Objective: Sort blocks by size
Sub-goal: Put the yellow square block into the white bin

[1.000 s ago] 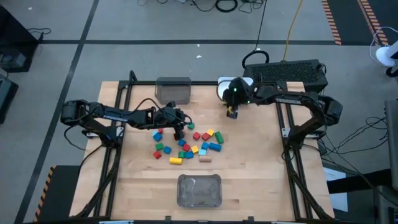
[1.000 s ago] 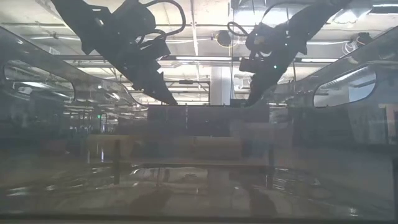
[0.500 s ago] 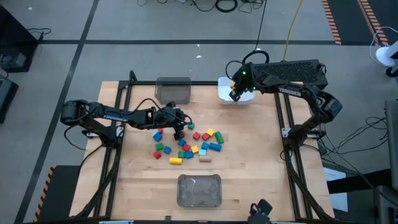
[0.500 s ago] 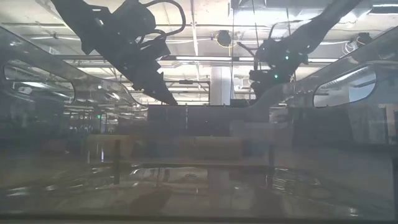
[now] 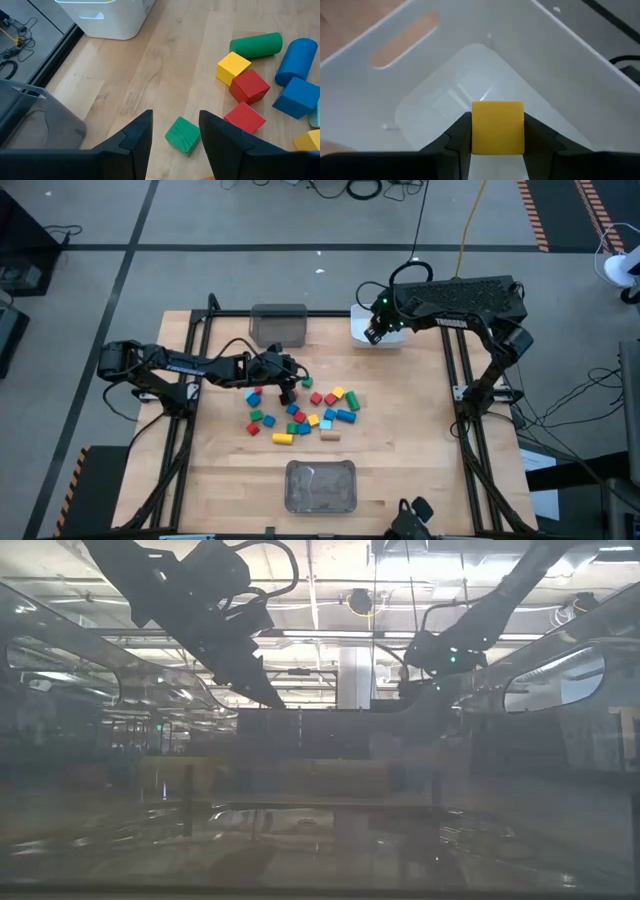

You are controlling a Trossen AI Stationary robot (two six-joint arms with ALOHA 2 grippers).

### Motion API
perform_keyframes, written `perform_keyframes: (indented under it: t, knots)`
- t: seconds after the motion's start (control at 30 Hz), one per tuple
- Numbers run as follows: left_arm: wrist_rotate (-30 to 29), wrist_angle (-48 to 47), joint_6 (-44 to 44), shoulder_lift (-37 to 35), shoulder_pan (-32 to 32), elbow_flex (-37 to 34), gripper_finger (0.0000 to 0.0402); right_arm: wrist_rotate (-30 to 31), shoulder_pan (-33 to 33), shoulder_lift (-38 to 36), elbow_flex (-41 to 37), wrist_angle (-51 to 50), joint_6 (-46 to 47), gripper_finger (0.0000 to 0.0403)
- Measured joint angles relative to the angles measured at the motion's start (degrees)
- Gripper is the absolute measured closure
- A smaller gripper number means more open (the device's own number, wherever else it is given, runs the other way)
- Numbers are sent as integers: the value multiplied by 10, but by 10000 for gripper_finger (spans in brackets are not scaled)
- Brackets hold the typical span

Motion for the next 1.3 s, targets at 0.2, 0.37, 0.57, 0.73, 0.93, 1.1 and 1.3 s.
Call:
perform_keyframes:
  t: [0.2,0.37,0.57,0.73,0.93,1.1,1.3]
  knots:
    - [0,0,0,0,0,0,237,0,0,26,0,5,3,282]
    - [-7,1,0,0,0,0,237,0,0,36,0,5,2,253]
    - [-9,1,0,0,0,0,237,0,1,26,0,4,-6,209]
    - [-10,1,1,0,0,0,237,0,6,-19,0,4,-23,194]
    - [-11,0,1,0,0,0,237,-32,48,-89,0,-2,-61,195]
    - [-11,0,1,0,0,0,237,-79,112,-109,0,-9,-93,195]
    - [-11,0,0,0,0,0,237,-106,199,-103,0,-22,-117,195]
